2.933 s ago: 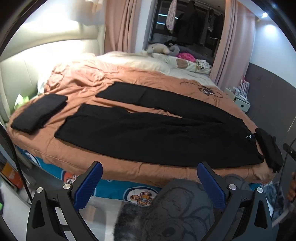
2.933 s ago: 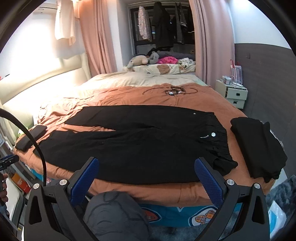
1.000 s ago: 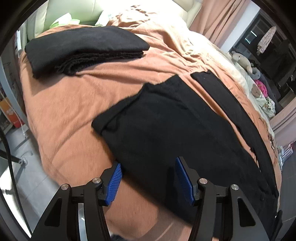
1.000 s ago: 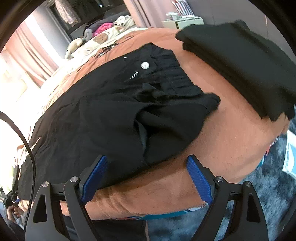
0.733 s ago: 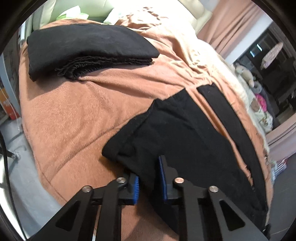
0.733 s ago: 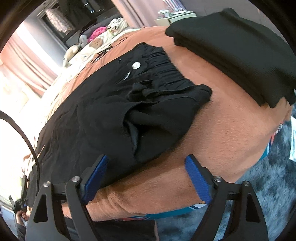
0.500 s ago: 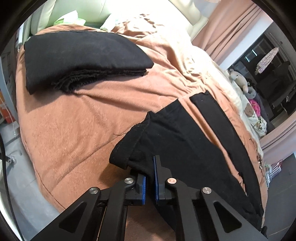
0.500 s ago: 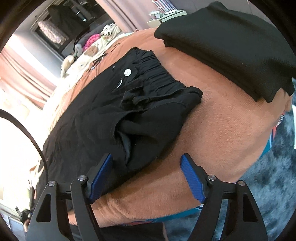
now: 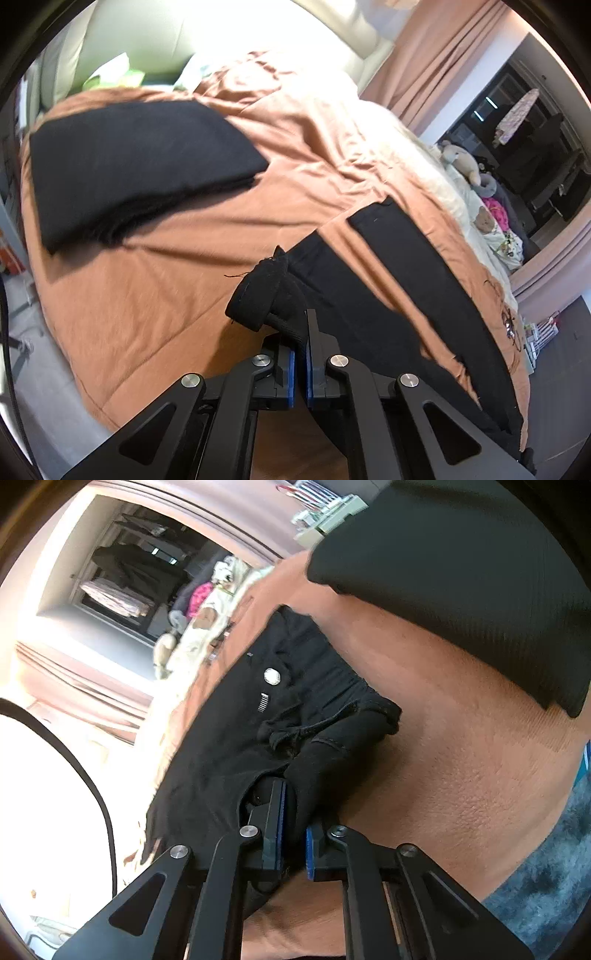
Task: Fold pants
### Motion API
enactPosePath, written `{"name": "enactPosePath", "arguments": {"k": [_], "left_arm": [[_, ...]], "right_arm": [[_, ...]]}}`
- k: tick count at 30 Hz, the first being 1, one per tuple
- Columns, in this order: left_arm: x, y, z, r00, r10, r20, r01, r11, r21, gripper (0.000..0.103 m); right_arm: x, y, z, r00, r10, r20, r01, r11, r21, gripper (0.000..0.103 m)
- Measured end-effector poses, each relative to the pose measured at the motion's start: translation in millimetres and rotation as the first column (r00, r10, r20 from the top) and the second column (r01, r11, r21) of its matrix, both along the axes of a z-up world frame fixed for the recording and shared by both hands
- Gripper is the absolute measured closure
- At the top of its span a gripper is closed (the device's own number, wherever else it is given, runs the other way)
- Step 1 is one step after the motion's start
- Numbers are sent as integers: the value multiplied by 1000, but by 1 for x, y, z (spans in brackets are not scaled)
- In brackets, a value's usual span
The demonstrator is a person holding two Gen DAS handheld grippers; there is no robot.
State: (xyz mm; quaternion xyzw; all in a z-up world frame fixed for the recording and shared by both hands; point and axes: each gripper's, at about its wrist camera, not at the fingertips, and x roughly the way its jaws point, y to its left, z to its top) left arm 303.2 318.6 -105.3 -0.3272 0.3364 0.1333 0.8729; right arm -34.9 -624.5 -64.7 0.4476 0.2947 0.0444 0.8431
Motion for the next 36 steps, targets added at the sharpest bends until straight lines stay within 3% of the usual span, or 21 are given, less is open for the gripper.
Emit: {"name": "enactPosePath", "arguments": {"k": [7, 18, 28, 36], "left_arm": [[43, -9, 52, 997, -59, 48, 56, 996, 73, 100], [118, -14, 97, 991, -110, 73, 101, 988, 117, 100], [184, -24, 123, 989, -126, 79, 112, 981, 162, 100], [241, -31, 122, 990, -129, 52, 119, 979, 167, 100]], "right_arm": [[-4, -3, 23, 998, -3, 59, 4, 1000, -16, 98], [32, 8, 55, 991, 10, 133, 3, 995, -98, 99], [74, 22, 77, 982, 2, 186, 29, 986, -163, 100], [131, 39, 91, 985, -16, 173, 53, 975, -214, 101]]}}
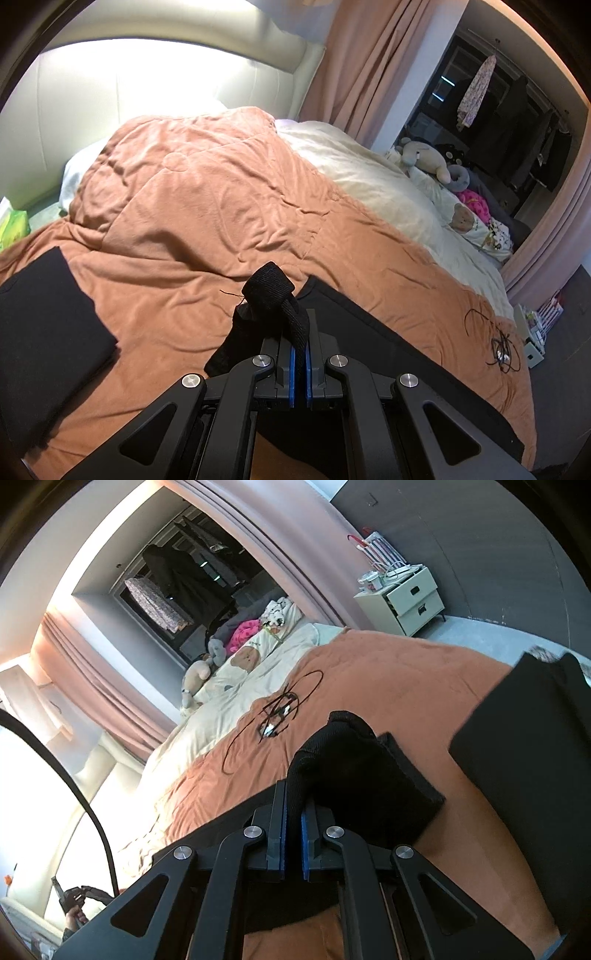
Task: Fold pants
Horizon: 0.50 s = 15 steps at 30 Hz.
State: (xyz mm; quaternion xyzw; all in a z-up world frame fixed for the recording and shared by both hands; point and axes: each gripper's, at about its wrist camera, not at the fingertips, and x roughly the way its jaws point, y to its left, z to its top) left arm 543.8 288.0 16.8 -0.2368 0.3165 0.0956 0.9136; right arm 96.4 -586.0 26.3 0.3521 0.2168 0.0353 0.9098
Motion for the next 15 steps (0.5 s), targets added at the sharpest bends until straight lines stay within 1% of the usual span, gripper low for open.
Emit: {"name": "enactPosePath", "arguments": {"k": [5, 9, 12, 15], "left_arm": [[36, -6, -12, 1000, -1, -24, 2, 1000, 10, 100], [67, -9, -29, 999, 1, -46, 0, 1000, 13, 100], [87, -12, -39, 998, 1, -62, 0, 1000, 11, 100], [106, -15, -47, 997, -4, -77, 6, 1000, 21, 100]], "right_arm": [[46, 16, 8, 999, -44, -26, 44, 999, -31, 101], [83, 31, 10, 997, -60, -48, 57, 996, -61, 101], [102, 41, 15, 996, -73, -48, 68, 993, -92, 102], [119, 48, 14, 995, -76, -59, 69, 992, -104, 102]]}}
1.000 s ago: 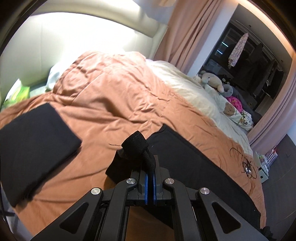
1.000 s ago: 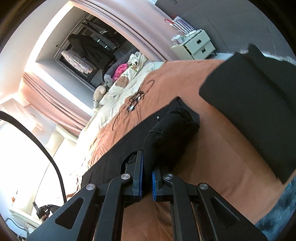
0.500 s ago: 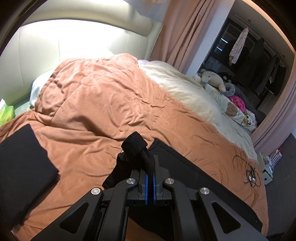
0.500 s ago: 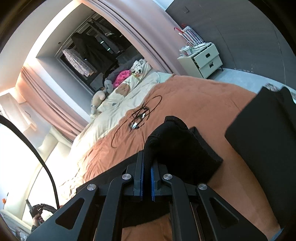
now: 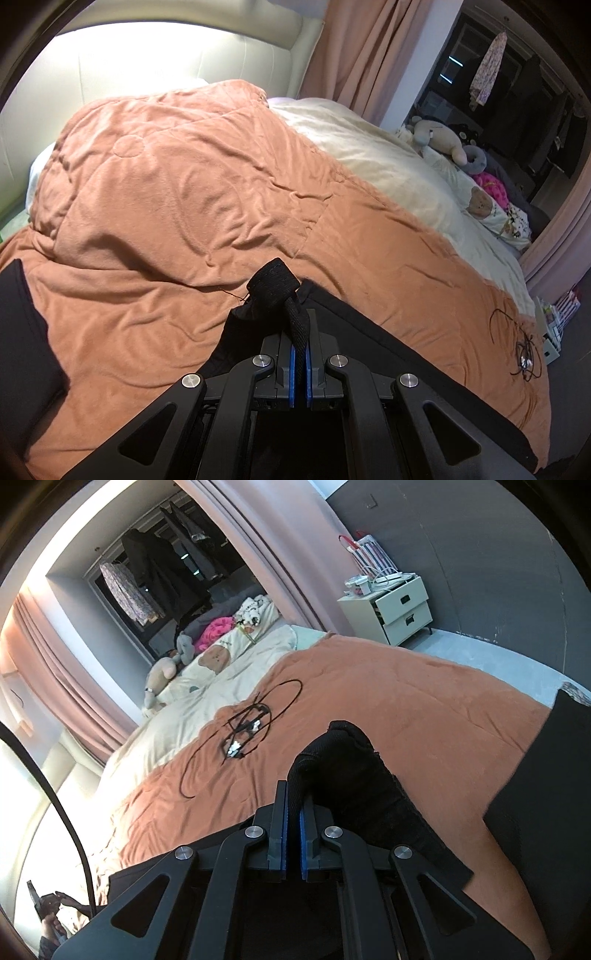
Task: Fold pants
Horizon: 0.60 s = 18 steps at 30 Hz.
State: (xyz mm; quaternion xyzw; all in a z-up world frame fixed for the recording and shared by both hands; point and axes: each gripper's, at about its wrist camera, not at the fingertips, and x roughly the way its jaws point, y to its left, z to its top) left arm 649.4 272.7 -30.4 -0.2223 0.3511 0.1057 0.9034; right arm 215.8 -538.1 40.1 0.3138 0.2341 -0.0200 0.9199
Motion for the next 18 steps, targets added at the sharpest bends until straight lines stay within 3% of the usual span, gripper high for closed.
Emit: {"name": "enactPosePath", "arguments": {"k": [8, 13, 18], "left_arm": [[53, -14, -46, 995, -8, -102, 9, 1000, 13, 100], [75, -19, -67, 992, -13, -122, 17, 999, 33, 100], [96, -22, -68, 995, -11, -104, 14, 1000, 24, 100]], "right_arm": [[58, 16, -11, 992, -29, -119, 24, 999, -42, 102], [91, 23, -12, 987, -44, -153, 35, 997, -62, 102], [120, 32, -4, 986, -64, -153, 48, 993, -104, 102]]}}
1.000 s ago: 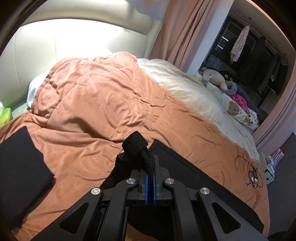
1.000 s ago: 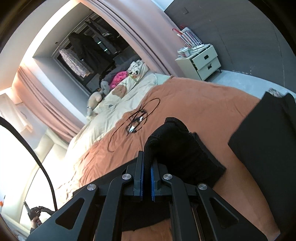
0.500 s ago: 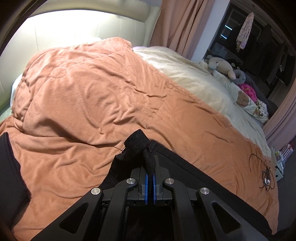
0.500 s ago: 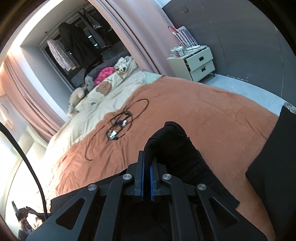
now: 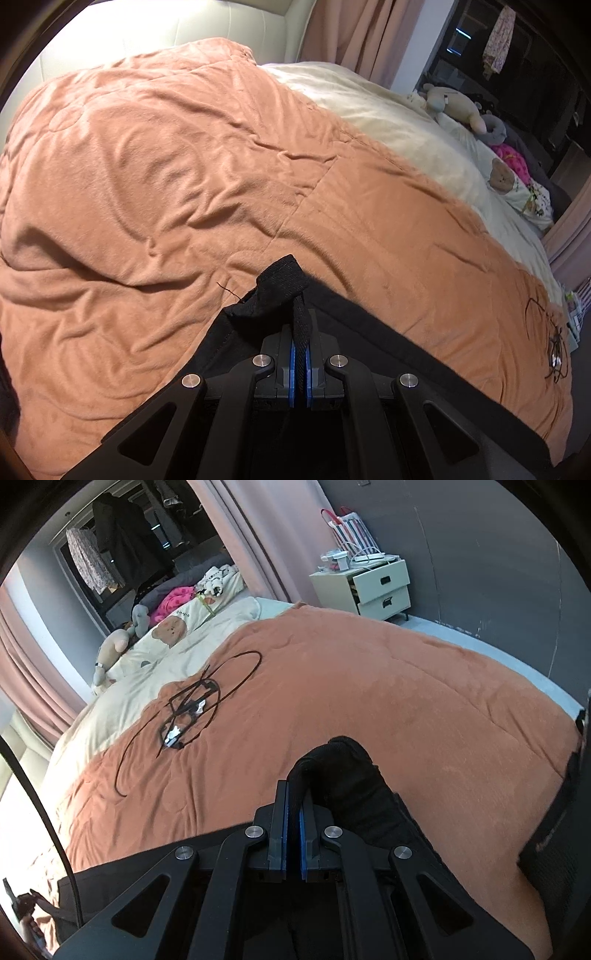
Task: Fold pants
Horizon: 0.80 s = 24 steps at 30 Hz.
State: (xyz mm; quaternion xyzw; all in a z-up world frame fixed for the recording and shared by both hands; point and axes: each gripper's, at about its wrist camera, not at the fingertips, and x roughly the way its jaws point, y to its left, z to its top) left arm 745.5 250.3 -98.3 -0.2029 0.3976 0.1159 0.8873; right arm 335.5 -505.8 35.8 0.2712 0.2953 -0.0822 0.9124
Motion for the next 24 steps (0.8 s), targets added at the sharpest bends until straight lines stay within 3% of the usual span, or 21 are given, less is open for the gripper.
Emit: {"name": "enactPosePath", "arguments": {"k": [5, 11, 12, 13, 14, 15, 16, 18, 19, 20, 24], "left_arm": [[26, -11, -3, 1000, -12, -3, 12, 999, 33, 100], [44, -7, -26, 1000, 17, -21, -18, 1000, -15, 97], [46, -6, -30, 999, 23, -36, -23, 1000, -18, 89], [46, -5, -36, 998, 34, -56, -36, 999, -22, 68], [45, -3, -38, 998, 40, -56, -42, 999, -27, 54], [42, -1, -39, 998, 45, -50, -47, 999, -25, 28], [37, 1, -37, 997, 63, -37, -64, 998, -6, 16], [31, 5, -33, 998, 60, -15, -60, 998, -3, 15], [29, 7, -32, 998, 56, -13, -56, 998, -7, 15], [26, 11, -31, 998, 57, -15, -57, 998, -9, 15], [10, 20, -24, 998, 57, -12, -57, 998, -1, 14]], "right_arm": [[23, 6, -11, 1000, -13, -8, 13, 999, -40, 102], [45, 11, -23, 999, -37, -16, 36, 997, -67, 102], [48, 13, -23, 999, -39, -3, 39, 997, -71, 102], [53, 14, -24, 999, -34, -2, 34, 997, -67, 102], [58, 13, -27, 1000, -26, -13, 25, 998, -56, 101], [62, 12, -30, 999, -27, -30, 25, 999, -43, 98], [66, 10, -33, 999, -25, -41, 24, 999, -24, 93], [69, 6, -32, 999, -12, -36, 12, 1000, -14, 66], [66, 3, -29, 1000, -11, -16, 11, 1000, -19, 33], [63, 1, -26, 1000, -12, 4, 12, 1000, -20, 19], [48, -1, -20, 999, 20, 44, -20, 1000, -11, 19]]}}
